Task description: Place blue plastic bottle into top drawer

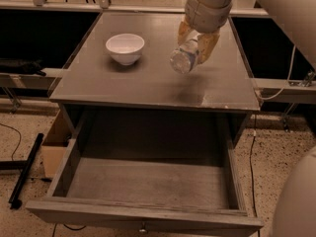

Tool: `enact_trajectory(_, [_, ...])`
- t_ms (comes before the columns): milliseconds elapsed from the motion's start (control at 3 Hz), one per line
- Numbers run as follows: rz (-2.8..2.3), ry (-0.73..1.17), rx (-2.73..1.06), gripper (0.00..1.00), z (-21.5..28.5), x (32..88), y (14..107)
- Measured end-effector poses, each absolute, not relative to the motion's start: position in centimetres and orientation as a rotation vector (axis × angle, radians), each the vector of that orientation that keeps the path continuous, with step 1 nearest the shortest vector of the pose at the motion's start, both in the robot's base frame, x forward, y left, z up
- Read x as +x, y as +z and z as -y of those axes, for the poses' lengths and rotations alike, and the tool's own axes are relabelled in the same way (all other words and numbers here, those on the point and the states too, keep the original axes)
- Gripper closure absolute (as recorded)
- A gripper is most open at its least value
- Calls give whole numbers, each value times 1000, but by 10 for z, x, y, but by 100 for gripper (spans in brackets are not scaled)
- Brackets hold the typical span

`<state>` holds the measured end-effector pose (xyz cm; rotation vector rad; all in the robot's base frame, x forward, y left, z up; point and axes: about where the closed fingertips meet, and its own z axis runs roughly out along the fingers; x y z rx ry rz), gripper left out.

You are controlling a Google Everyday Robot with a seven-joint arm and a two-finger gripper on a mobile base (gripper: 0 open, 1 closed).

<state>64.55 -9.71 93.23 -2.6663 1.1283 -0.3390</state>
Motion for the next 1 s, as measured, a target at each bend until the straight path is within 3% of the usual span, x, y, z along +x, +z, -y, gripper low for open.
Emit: enact_trajectory(1000, [-1164,-324,-2615,100,115,609,929])
